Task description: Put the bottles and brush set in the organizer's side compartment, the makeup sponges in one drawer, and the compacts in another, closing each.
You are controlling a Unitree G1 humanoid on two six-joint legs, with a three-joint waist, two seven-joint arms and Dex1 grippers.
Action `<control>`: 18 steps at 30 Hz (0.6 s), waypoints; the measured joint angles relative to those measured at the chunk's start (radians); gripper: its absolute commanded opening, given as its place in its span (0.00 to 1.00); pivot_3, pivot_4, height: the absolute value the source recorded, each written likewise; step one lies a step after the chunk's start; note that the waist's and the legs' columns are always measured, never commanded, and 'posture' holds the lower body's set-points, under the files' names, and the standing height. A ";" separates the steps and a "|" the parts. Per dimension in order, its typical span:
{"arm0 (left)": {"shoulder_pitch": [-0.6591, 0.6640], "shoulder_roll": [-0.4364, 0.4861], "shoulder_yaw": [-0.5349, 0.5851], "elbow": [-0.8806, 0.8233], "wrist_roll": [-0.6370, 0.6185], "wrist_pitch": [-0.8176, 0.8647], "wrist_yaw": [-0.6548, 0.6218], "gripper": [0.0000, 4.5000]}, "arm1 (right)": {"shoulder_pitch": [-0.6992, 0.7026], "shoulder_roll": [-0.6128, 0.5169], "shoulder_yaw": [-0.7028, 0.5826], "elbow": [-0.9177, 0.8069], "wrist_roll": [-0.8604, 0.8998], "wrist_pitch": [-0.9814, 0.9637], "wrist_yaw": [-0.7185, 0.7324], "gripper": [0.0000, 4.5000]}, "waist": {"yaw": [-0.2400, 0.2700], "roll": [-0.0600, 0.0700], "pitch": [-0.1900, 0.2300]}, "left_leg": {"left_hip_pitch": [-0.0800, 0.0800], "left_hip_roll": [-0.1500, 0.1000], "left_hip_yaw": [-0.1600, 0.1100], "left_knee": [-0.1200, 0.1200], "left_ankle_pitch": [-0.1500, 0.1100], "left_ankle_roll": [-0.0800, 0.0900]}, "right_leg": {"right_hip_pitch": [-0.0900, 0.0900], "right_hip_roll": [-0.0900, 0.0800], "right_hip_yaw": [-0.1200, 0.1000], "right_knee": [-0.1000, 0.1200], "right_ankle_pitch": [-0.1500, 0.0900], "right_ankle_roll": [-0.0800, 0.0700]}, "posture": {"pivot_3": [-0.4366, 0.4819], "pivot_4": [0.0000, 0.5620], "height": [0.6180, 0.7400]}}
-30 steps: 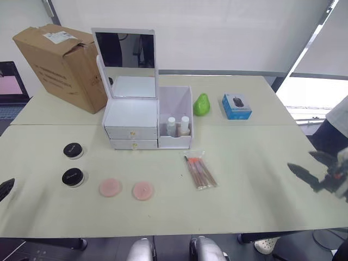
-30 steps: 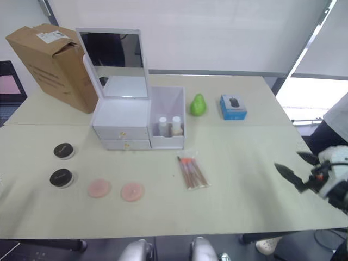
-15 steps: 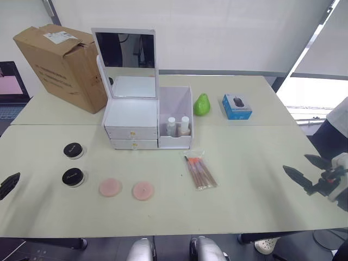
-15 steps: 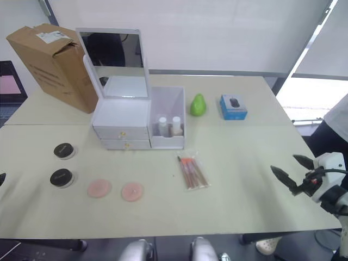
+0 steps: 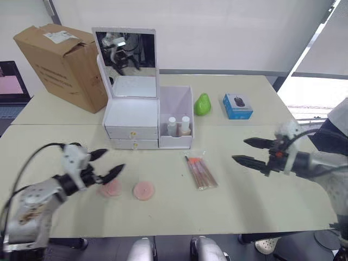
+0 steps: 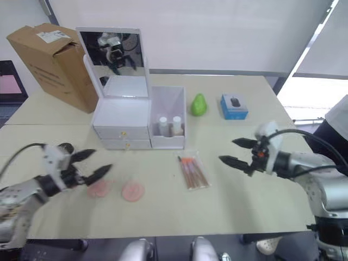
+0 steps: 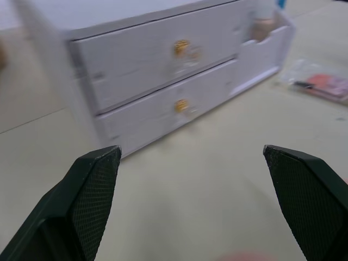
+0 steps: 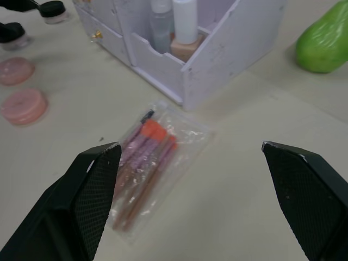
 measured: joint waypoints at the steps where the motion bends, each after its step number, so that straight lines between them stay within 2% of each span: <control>1: -0.029 -0.028 -0.057 -0.016 0.011 0.009 0.009 1.00 | -0.047 0.003 0.037 0.020 0.004 0.053 -0.003 1.00 | 0.000 0.000 0.000 | 0.000 0.000 -0.001 0.000 0.000 0.000 | 0.000 0.000 0.000 0.000 0.000 0.000 | 0.48 0.27 1.00; 3: -0.090 -0.080 -0.162 -0.027 0.035 0.018 0.023 1.00 | -0.120 0.005 0.104 0.050 0.013 0.147 0.003 1.00 | 0.001 0.000 0.000 | -0.001 -0.001 -0.003 0.002 0.000 0.000 | 0.001 0.002 0.000 0.000 0.000 0.000 | 0.48 0.27 1.00; 4: -0.124 -0.107 -0.200 -0.013 0.054 0.018 0.034 0.91 | -0.156 0.003 0.144 0.073 0.014 0.198 0.016 1.00 | 0.002 0.000 0.000 | 0.000 -0.001 -0.005 0.004 0.000 0.001 | 0.003 0.003 0.000 0.000 0.000 0.000 | 0.48 0.27 1.00; 5: -0.144 -0.122 -0.216 -0.005 0.065 0.018 0.042 0.87 | -0.172 0.004 0.165 0.083 0.017 0.225 0.026 1.00 | 0.003 0.000 0.000 | 0.000 -0.001 -0.006 0.004 0.000 0.001 | 0.003 0.003 0.000 0.000 0.000 0.000 | 0.48 0.27 1.00; 9: -0.237 -0.200 -0.301 0.093 0.122 0.007 0.064 0.60 | -0.289 0.032 0.246 0.224 0.035 0.389 0.053 1.00 | 0.001 0.001 0.000 | 0.000 -0.002 -0.007 0.006 0.001 0.003 | 0.005 0.003 0.000 -0.001 0.001 0.000 | 0.48 0.27 1.00; 13: -0.298 -0.278 -0.385 0.233 0.190 -0.040 0.071 0.32 | -0.393 0.085 0.274 0.400 0.027 0.459 0.052 1.00 | 0.001 0.001 0.000 | 0.000 -0.003 -0.009 0.007 0.001 0.003 | 0.005 0.005 0.000 -0.001 0.001 0.000 | 0.48 0.27 1.00; 18: -0.364 -0.368 -0.422 0.347 0.237 -0.077 0.092 0.01 | -0.449 0.136 0.308 0.542 0.001 0.486 0.054 1.00 | 0.001 0.001 -0.001 | -0.001 -0.003 -0.011 0.007 0.001 0.004 | 0.006 0.006 0.001 -0.001 0.006 0.008 | 0.48 0.27 1.00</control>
